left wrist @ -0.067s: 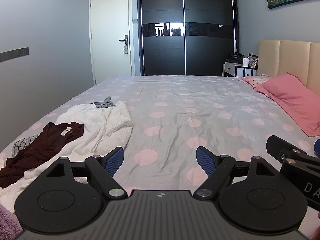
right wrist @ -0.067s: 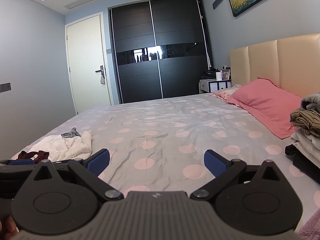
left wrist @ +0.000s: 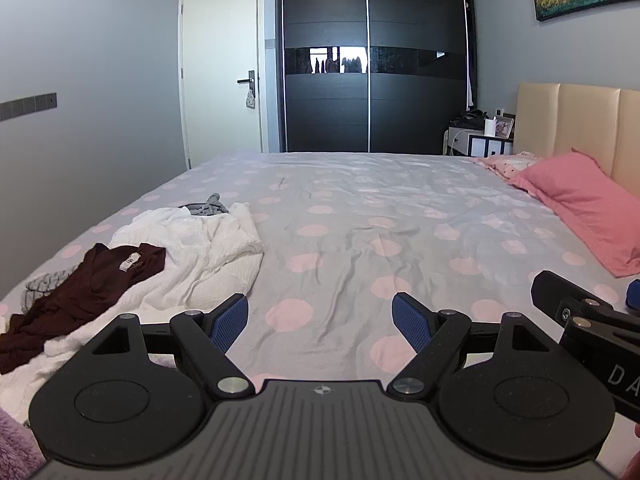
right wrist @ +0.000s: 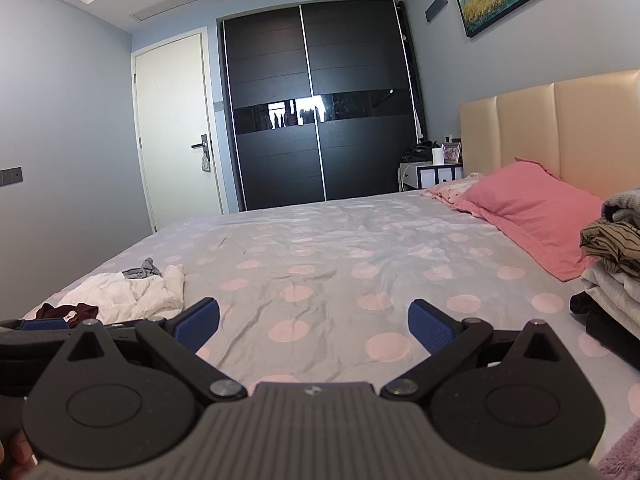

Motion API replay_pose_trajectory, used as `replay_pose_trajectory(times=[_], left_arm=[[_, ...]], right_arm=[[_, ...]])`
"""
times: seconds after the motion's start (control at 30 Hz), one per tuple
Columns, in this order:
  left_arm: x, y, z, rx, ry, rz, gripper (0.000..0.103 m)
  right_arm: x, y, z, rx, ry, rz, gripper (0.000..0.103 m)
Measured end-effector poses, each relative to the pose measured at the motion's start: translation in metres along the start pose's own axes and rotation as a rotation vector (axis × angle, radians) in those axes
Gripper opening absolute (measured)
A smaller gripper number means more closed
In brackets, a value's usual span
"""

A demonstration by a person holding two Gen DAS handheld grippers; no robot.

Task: Fold clothes

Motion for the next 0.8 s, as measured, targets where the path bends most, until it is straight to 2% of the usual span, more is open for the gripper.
replay_pose_trajectory(times=[0.13,0.23,0.37,0.5,0.8], left_arm=[[-0.001,0.004,0.0,-0.008,-0.044,-0.007,0.079],[-0.002,0.002,0.003,0.0,-0.078,-0.002,0.079],[-0.001,-0.002,0.001,-0.007,-0.097,-0.03,0.079],[0.001,-0.004,0.003,0.01,-0.086,-0.017,0.079],[-0.006,-0.003,0.004,0.003,-0.114,-0.065,0.079]], right_arm=[[0.0,0.003,0.001,-0.009,0.007,0.003,0.102],[0.006,-0.013,0.003,0.058,0.024,-0.003,0.102],[0.007,-0.001,0.007,0.018,0.019,-0.037,0.102],[0.007,-0.005,0.008,0.016,0.025,-0.044,0.102],[0.007,-0.005,0.005,0.017,0.029,-0.038,0.101]])
Point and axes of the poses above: each gripper's, at about its wrist camera, not at the fingertips, and y roughly the way its jaws point, x to its right, z to its top, the point moved 1 cm from there along y, roughly the way its jaws point, and after that the axes turned 3 degrees about -z, right-handed, at the moved point
